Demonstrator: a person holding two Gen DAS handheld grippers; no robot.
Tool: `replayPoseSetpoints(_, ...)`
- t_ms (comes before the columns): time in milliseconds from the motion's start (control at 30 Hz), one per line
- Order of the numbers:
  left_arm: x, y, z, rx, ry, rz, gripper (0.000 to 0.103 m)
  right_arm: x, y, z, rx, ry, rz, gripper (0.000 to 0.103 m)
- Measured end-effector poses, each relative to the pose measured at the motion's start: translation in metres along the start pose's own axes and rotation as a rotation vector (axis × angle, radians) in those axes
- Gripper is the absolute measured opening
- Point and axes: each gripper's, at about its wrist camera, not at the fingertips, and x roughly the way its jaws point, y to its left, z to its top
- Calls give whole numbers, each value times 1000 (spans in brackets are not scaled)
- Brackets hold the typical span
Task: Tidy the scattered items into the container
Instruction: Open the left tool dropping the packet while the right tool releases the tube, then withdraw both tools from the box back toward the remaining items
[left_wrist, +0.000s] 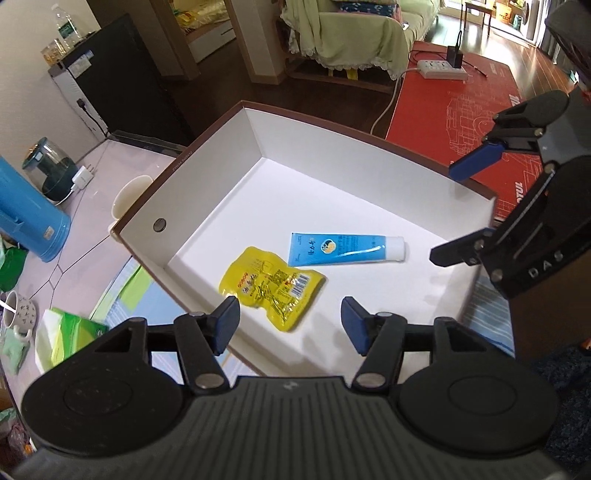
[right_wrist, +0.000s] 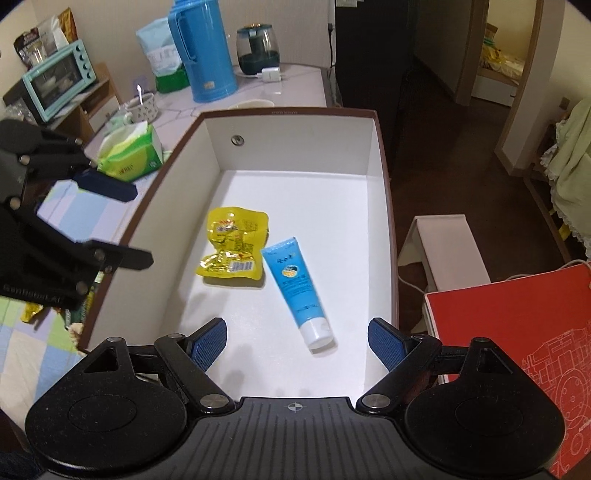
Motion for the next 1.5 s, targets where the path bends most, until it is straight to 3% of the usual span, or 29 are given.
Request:
replayPoseSetpoints(600, -66, -14, -58, -150, -81, 41, 71, -28, 28, -27, 23, -54, -11, 86)
replayPoseSetpoints(1200, -86, 9, -111, -268, -69, 106, 76, -26, 52, -29, 98, -92, 12, 86)
replayPoseSetpoints(1500, -90, 30, -181, -413, -65, 105, 83, -21, 62, -29, 149, -127, 33, 86)
